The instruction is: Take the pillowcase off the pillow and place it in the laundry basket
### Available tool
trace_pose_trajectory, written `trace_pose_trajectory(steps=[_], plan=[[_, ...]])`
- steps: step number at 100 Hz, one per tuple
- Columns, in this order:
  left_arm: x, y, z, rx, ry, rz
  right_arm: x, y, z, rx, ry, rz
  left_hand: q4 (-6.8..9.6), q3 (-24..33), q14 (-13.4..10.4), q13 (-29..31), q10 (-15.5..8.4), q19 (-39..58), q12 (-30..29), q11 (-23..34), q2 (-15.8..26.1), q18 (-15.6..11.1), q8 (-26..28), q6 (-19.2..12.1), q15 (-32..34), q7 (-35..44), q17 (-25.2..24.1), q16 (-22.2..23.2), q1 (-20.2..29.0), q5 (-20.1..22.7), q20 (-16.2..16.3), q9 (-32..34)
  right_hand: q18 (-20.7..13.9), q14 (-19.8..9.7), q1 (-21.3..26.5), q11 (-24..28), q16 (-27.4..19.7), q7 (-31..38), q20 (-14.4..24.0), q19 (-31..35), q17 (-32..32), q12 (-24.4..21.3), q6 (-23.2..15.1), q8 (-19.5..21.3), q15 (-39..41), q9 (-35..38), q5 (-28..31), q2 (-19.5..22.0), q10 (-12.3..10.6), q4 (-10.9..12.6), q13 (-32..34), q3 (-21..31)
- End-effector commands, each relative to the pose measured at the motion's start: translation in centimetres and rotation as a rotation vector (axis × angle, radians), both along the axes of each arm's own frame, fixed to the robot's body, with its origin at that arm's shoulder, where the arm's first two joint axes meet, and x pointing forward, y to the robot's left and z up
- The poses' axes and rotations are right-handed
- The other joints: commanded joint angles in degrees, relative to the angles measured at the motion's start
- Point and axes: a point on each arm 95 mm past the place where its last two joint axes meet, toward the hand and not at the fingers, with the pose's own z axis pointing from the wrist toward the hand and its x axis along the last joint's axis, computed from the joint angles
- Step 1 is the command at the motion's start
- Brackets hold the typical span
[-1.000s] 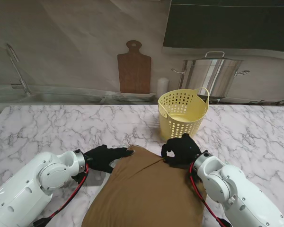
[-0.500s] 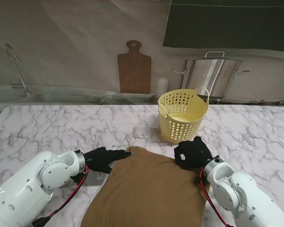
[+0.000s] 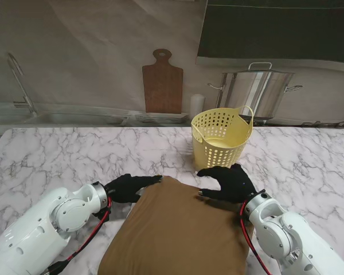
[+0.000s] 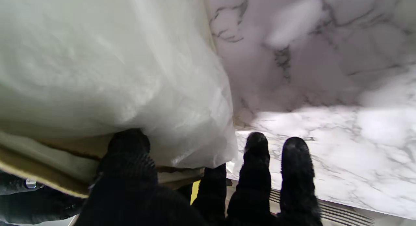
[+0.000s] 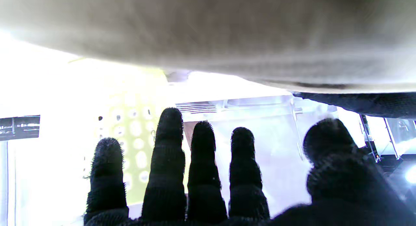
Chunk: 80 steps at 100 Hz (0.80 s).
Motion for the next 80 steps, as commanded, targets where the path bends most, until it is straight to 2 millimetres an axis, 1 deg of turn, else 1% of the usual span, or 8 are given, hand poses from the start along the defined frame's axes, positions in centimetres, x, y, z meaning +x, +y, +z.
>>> trace_pose_trajectory(steps=[1, 18, 31, 37, 44, 56, 64, 80], plan=[[-0.3, -0.9, 0.0, -0.006, 0.007, -0.017, -0.2, 0.2, -0.1, 0.004, 0.009, 0.006, 0.13, 0.0, 0.6, 0.4, 1.2, -25.7, 0.5, -0.5, 3.7, 0.3, 0.8, -0.4, 0.4, -0.4, 0.0, 0.6, 1.9, -1.1, 0.1, -0.7, 0.4, 1.1, -1.6, -1.3, -0.6, -0.8, 0.1, 0.3, -0.8, -0.5, 1.1, -1.0, -1.8, -1.5, -1.2, 2.2, 0.7, 1.1, -0.4, -0.8], [-0.4, -1.7, 0.5, -0.062, -0.027, -0.012, -0.1, 0.3, -0.7, 0.009, 0.026, 0.002, -0.01, 0.0, 1.3, -1.0, 2.7, -25.9, 0.4, -1.9, 6.6, 0.4, 1.0, -2.2, 0.1, -0.5, -0.4, 0.7, 2.2, -1.7, -0.3, -4.2, 0.3, 0.9, -1.3, -0.9, -0.6, -0.8, 0.1, 0.2, -1.1, -0.6, 1.2, -1.1, -2.0, -2.0, -1.3, 2.5, 1.0, 1.2, -0.7, -1.3], [-0.5, -2.4, 1.0, -0.135, -0.056, -0.003, -0.1, 0.4, -0.8, 0.017, 0.027, -0.001, -0.12, 0.1, 1.5, -1.5, 2.6, -26.0, 0.4, -2.6, 7.3, 1.1, 1.0, -6.3, 0.3, -0.5, -0.2, 0.9, 5.8, -1.5, -0.6, -6.0, 0.3, 0.8, -1.0, -0.5, -0.5, -0.7, 0.2, 0.1, -1.2, -0.6, 1.2, -1.1, -1.9, -2.2, -1.3, 2.7, 0.9, 1.3, -0.8, -1.6], [-0.6, -2.9, 1.1, -0.184, -0.058, 0.0, -0.1, 0.4, -0.7, 0.019, 0.025, 0.0, -0.24, -0.1, 1.5, -0.6, 1.2, -25.9, 0.6, -1.9, 6.7, 1.9, 1.3, -10.1, 0.8, 0.2, 0.4, 1.0, 9.1, 2.2, -0.8, -3.7, 0.3, 0.7, -1.0, -0.4, -0.4, -0.6, 0.2, 0.1, -1.2, -0.6, 1.2, -1.0, -1.9, -2.3, -1.2, 2.8, 1.0, 1.3, -0.9, -1.8], [-0.6, -3.3, 1.0, -0.234, -0.055, -0.003, -0.1, 0.5, -0.8, 0.02, 0.026, 0.0, -0.23, 0.0, 0.9, 2.0, -2.7, -24.9, 1.8, 0.6, 5.7, 3.5, 5.3, -13.1, 1.6, 6.1, 1.1, 1.2, 13.2, 12.2, -0.7, 2.9, 0.3, 0.8, -0.9, -0.3, -0.4, -0.7, 0.3, 0.2, -1.2, -0.6, 1.5, -1.1, -2.0, -2.6, -1.5, 2.8, 1.2, 1.4, -1.3, -1.9], [-0.9, -3.9, 0.8, -0.284, -0.041, -0.005, -0.1, 0.5, -0.8, 0.026, 0.028, -0.006, -0.37, 0.2, -0.4, 5.3, -3.2, -23.2, 2.9, 2.9, 1.7, 3.7, 17.3, -10.9, 2.5, 18.2, 1.9, 1.9, 16.9, 28.2, -0.2, 8.9, 0.2, 1.4, -1.0, -0.2, -0.5, -1.3, 0.4, 0.3, -0.9, -0.7, 2.8, -1.3, -2.1, -2.6, -2.6, 2.8, 1.4, 1.4, -1.5, -2.1], [-0.8, -3.9, 0.8, -0.288, -0.041, -0.005, -0.1, 0.4, -0.8, 0.031, 0.029, -0.013, -0.42, 0.2, -0.2, 6.4, -1.7, -22.2, 3.8, 4.3, 2.0, 3.2, 21.2, -8.8, 2.9, 21.8, 2.0, 2.3, 16.9, 29.7, 0.1, 12.3, 0.3, 1.8, -1.1, -0.2, -0.7, -2.4, 0.5, 0.5, -0.5, -0.8, 4.3, -1.8, -2.2, -2.5, -4.0, 2.8, 1.5, 1.4, -1.3, -2.2], [-0.8, -4.0, 1.4, -0.322, -0.072, 0.012, -0.1, 0.2, -0.6, 0.045, 0.028, -0.035, -0.25, 0.4, 0.2, 9.3, 0.2, -18.8, 8.0, 7.9, 2.9, 2.6, 30.1, -5.2, 5.3, 27.9, 2.9, 4.6, 18.1, 28.0, 1.2, 20.7, 0.3, 2.8, -1.4, -0.7, -1.3, -5.2, 1.1, 1.7, 1.2, -1.7, 6.1, -3.6, -2.7, -2.0, -5.2, 2.6, 2.4, 1.5, -0.7, -2.3]])
